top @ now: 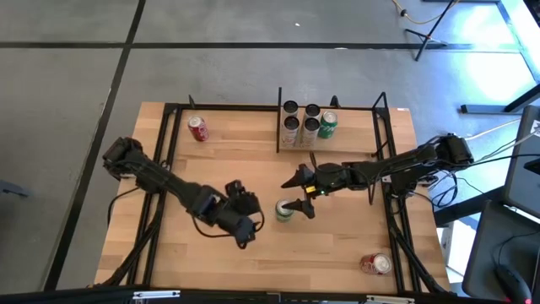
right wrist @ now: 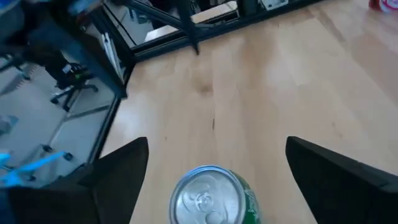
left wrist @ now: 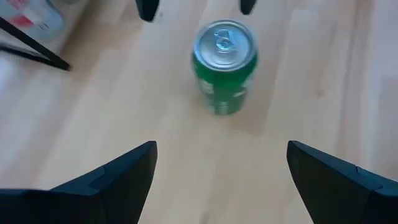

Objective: Place canned beverage on shelf
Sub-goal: Put the green soda can on the shelf aligned with the other green soda can

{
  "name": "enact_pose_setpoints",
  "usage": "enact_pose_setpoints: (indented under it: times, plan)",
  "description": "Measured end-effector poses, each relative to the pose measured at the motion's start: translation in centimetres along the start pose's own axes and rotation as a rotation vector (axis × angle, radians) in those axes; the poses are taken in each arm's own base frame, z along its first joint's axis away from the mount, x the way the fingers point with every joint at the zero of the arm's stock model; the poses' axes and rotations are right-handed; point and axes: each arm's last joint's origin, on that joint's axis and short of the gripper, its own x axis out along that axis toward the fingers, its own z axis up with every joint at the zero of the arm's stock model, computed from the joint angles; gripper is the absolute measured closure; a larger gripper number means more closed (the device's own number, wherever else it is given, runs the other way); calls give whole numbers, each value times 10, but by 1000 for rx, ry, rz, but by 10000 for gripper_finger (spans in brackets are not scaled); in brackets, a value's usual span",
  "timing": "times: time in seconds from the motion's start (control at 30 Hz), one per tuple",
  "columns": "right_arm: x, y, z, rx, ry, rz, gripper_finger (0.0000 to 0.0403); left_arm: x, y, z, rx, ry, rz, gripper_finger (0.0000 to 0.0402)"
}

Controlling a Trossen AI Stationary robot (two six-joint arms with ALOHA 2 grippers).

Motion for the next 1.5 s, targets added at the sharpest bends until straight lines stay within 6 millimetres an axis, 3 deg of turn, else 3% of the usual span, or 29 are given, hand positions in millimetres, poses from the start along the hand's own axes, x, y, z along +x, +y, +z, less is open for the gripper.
enact_pose_setpoints:
  times: [0.17, 0.33, 0.77, 1.0, 1.17, 1.33, 1.5]
  plan:
    - [3, 4, -5, -68, 28, 25, 44, 8, -11, -19, -99, -21, -52, 56]
    - [12, 11, -17, -161, 60, 18, 44, 12, -18, -25, -164, -41, -101, 56]
    - [39, 3, -50, -205, 163, -86, 45, 12, -19, -25, -165, -45, -108, 56]
    - [43, 1, -54, -186, 172, -95, 57, 12, -19, -25, -160, -52, -99, 56]
    - [35, 4, -46, -186, 152, -96, 130, 12, -18, -25, -157, -51, -97, 56]
    - [16, 12, -27, -188, 94, -77, 131, 14, -15, -22, -152, -51, -92, 56]
    - [-24, 18, -8, -205, 77, -140, 131, 19, -10, -18, -139, -24, -110, 56]
